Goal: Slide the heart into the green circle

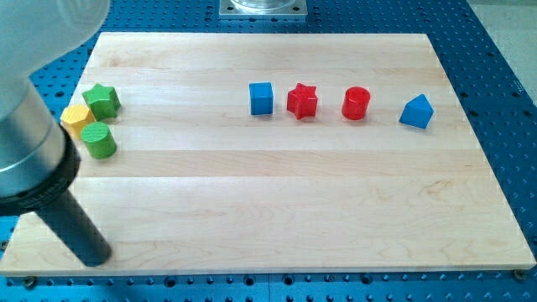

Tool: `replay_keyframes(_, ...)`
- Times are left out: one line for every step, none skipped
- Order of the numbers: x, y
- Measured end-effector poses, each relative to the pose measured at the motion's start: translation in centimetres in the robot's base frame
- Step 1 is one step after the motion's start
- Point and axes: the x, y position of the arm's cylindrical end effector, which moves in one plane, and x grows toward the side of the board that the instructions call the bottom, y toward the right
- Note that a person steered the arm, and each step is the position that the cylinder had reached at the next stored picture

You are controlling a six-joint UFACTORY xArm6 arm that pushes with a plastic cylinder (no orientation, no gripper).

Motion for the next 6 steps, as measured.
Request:
replay_keyframes(0.4,0.5)
replay_keyframes(0.4,-0.8)
replay_keyframes(-0.7,-3.4)
replay_keyframes(-3.9,-3.6)
replay_keyframes(-2.9,-4.5)
replay_keyframes(-1.8,-8.3)
